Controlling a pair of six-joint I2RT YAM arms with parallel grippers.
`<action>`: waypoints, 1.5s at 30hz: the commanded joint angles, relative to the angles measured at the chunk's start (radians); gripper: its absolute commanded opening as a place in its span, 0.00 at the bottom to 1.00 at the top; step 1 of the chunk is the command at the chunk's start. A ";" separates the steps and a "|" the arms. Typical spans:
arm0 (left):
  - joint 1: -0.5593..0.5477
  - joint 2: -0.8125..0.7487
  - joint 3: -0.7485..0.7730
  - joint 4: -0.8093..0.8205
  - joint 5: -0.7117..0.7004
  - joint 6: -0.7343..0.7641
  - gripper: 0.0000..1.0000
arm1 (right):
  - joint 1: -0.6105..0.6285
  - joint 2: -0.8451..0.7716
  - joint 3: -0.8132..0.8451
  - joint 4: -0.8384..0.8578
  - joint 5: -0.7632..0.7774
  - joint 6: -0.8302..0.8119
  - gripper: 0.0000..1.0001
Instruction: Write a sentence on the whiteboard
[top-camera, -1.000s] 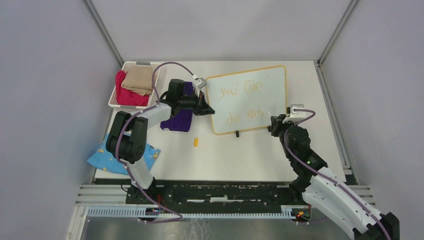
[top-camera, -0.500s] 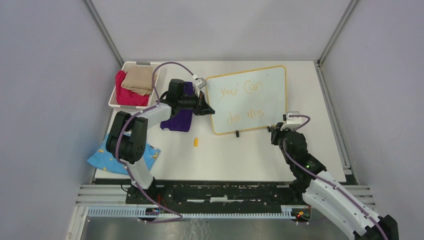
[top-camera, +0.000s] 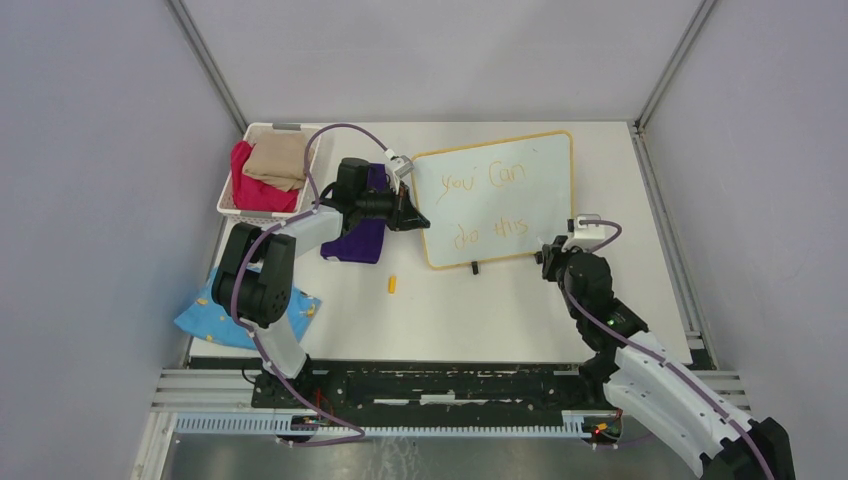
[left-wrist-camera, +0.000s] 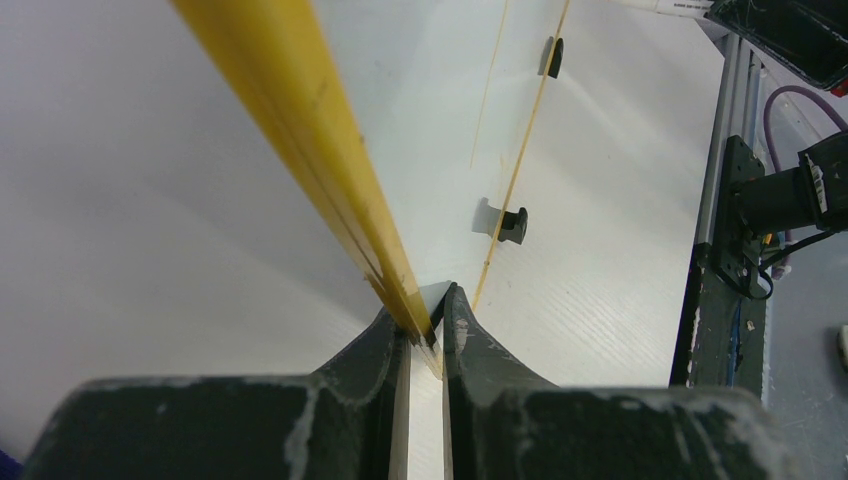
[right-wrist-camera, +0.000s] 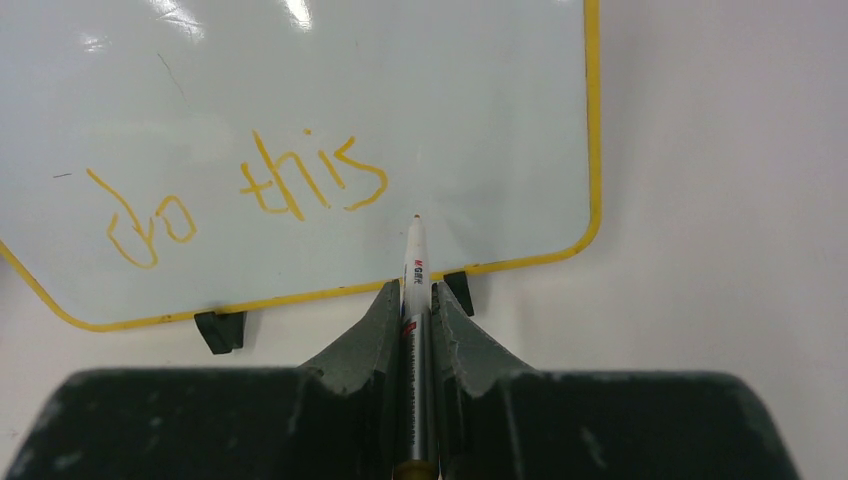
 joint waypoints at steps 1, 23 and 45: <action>-0.036 0.036 -0.019 -0.068 -0.178 0.154 0.02 | -0.038 0.024 0.056 0.074 -0.037 0.052 0.00; -0.036 0.037 -0.018 -0.061 -0.173 0.148 0.02 | -0.152 0.125 0.086 0.117 -0.143 0.162 0.00; -0.038 0.036 -0.021 -0.058 -0.171 0.146 0.02 | -0.159 0.171 0.078 0.114 -0.111 0.162 0.00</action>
